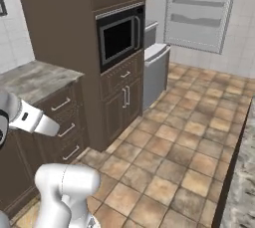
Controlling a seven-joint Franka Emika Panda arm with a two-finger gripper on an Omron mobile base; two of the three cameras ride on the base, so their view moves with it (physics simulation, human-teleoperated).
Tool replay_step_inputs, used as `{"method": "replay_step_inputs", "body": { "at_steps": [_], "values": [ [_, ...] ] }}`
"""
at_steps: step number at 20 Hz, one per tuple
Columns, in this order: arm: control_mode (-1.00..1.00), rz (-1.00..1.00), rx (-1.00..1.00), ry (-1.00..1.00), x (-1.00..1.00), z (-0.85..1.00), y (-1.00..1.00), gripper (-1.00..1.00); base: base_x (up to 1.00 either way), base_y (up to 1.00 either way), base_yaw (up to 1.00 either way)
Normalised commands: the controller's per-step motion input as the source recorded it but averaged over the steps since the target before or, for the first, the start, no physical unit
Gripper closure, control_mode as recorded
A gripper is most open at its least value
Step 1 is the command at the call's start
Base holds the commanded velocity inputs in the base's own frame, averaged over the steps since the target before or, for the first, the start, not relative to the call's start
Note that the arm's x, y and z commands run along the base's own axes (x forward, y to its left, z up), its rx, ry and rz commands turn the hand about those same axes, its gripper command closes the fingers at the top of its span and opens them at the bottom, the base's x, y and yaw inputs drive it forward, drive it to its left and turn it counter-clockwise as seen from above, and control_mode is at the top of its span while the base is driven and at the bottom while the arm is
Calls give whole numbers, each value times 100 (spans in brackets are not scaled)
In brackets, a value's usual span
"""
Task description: Pick the peach and apple from the fridge and place them inside the tupperware on the counter.
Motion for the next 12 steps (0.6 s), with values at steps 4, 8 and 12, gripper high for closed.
{"method": "replay_step_inputs", "body": {
  "at_steps": [4,8,12],
  "values": [
    [100,0,0,0,0,0,0,-100,61,-69,-29],
    [100,0,0,0,0,0,0,-100,93,-38,0],
    [100,0,0,0,0,0,0,-100,100,-30,4]
  ]
}}
